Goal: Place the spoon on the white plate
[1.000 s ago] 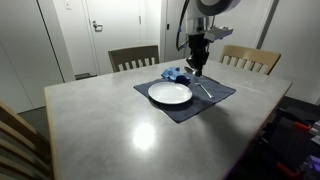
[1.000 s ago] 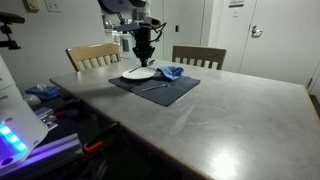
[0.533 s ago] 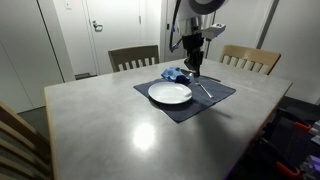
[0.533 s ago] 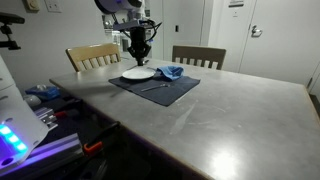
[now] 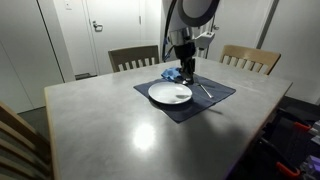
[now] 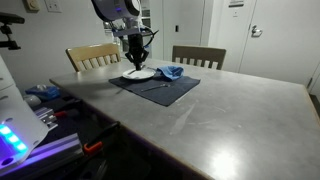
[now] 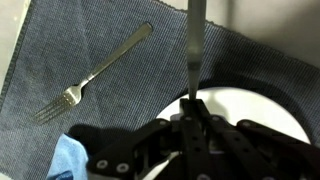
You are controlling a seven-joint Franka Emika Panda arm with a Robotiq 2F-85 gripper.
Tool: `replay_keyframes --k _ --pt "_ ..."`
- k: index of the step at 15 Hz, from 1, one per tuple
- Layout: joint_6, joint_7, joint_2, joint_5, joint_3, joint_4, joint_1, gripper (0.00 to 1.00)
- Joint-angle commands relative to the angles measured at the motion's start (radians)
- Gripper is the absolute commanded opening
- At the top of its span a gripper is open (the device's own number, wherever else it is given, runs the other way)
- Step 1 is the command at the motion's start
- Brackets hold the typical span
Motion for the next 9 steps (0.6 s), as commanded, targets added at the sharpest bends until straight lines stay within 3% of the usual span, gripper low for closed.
replay_keyframes --k 1,9 --pt "-0.016 -0.004 0.057 -0.020 -0.002 0.056 0.014 0.02" --pt "0.005 0.011 0.136 -0.018 -0.006 0.112 0.034 0.02"
